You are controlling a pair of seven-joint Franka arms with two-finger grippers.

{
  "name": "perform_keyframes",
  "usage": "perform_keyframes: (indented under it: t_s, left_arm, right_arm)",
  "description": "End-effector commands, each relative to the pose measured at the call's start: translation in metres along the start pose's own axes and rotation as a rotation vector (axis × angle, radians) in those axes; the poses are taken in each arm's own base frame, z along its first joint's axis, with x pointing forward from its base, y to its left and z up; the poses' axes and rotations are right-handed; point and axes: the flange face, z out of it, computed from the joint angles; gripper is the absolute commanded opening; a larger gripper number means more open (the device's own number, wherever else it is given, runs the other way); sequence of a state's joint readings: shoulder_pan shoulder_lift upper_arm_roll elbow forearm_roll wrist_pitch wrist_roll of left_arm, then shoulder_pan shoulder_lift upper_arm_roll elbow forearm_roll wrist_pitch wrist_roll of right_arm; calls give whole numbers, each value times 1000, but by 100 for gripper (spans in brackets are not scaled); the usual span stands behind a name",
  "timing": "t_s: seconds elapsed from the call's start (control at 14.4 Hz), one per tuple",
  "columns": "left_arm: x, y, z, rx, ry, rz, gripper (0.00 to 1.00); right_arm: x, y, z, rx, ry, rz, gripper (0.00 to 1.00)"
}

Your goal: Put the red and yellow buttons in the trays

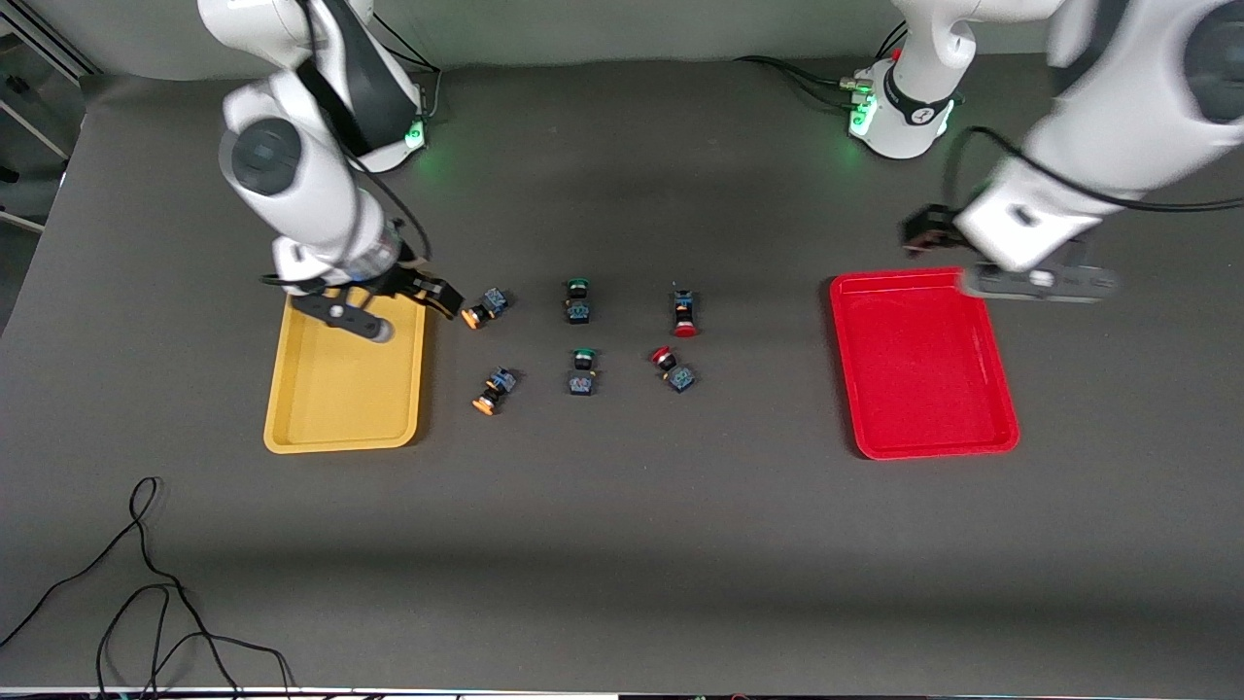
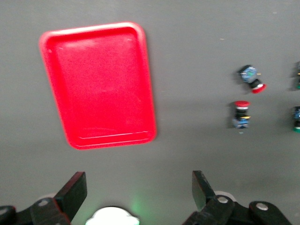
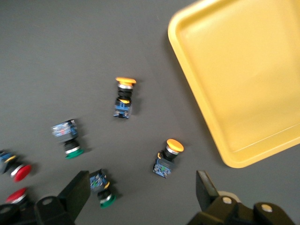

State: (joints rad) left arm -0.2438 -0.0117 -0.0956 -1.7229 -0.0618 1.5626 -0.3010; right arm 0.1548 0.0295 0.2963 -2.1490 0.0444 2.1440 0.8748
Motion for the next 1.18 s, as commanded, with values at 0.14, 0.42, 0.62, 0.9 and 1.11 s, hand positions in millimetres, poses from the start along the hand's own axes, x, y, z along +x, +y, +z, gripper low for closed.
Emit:
perform_keyframes:
  t_s: [0.14,0.42,0.62,0.9,1.11]
  left_arm:
    - [-32,124,23,-6,51,-72,100]
    - [-65,196,40,-13,75,-27,100]
    - [-59,220,77,0,59,-11,100]
    - [-54,240,160,-7,76,-23,100]
    - [-49,254,239,7,74,-15,100]
  right_arm:
    - [-25,5,122,-18,-53,140,100]
    - [-33,9,186,-12,-82,194,100]
    - [-39,11,206,-41,-109,245,100]
    - [-52,9,216,-62,-120,251,99]
    - [-53,10,217,-68,-123,251,84]
